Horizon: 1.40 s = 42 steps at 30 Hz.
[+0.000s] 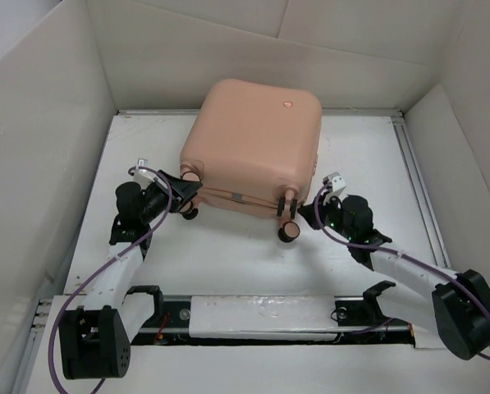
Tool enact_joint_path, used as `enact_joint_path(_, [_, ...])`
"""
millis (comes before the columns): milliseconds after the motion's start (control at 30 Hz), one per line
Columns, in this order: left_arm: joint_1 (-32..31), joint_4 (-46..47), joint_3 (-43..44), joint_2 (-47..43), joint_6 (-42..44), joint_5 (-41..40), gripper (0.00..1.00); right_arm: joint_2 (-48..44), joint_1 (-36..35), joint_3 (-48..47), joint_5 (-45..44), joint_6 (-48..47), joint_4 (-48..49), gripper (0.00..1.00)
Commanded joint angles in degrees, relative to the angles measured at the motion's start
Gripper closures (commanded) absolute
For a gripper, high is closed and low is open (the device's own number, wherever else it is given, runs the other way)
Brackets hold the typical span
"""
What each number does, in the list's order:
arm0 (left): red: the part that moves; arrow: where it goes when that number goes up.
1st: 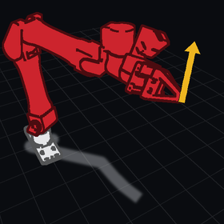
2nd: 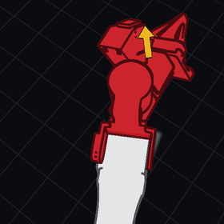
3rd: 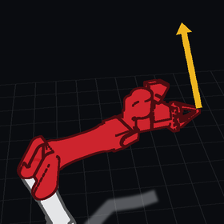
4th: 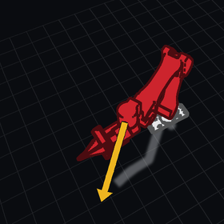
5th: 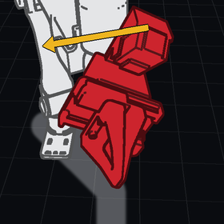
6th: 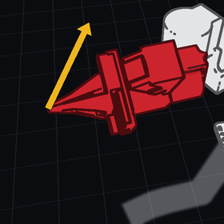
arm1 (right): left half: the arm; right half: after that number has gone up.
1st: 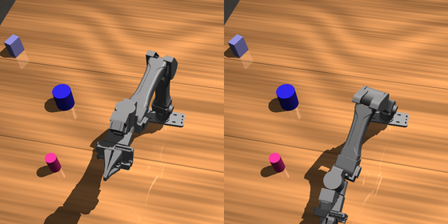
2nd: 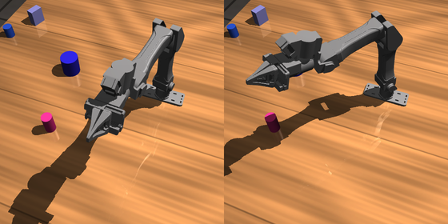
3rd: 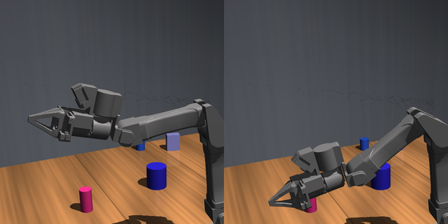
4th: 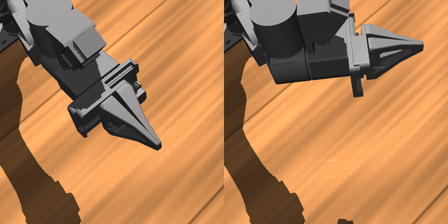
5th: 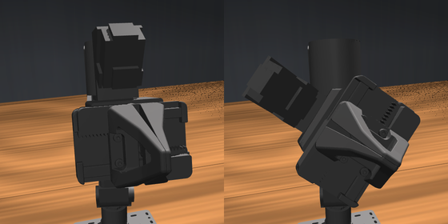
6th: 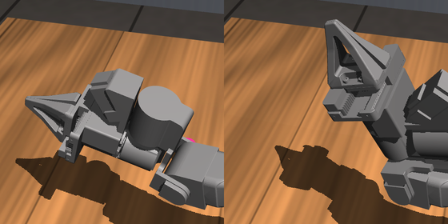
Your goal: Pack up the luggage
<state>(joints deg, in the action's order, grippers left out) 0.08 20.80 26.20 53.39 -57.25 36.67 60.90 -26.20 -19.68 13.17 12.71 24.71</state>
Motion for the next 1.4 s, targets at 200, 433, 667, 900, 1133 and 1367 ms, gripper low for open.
enact_joint_path(200, [-0.43,10.58,2.28,-3.20,0.65,3.94,1.00,-1.21,-3.59,3.04,3.34,7.83,9.29,1.00])
enact_joint_path(433, [-0.43,12.60,1.67,-6.00,-2.68,5.96,1.00,0.17,-14.75,2.66,14.69,30.69,37.75,1.00])
enact_joint_path(667, [-0.43,12.60,1.05,-9.88,-3.74,6.48,1.00,9.14,-19.85,-7.19,2.72,29.06,35.88,1.00])
enact_joint_path(900, [-0.43,12.60,-0.62,-9.88,-3.21,7.19,1.00,10.99,-20.31,-17.30,-15.81,17.70,20.48,1.00])
enact_joint_path(1133, [-0.43,12.60,-3.16,-12.60,-2.69,8.33,1.00,3.53,-4.05,-21.10,-10.28,16.38,4.75,1.00])
enact_joint_path(1367, [-0.43,12.60,-4.84,-16.63,-2.16,6.31,1.00,1.59,-16.24,-2.33,-17.11,18.40,13.86,1.00])
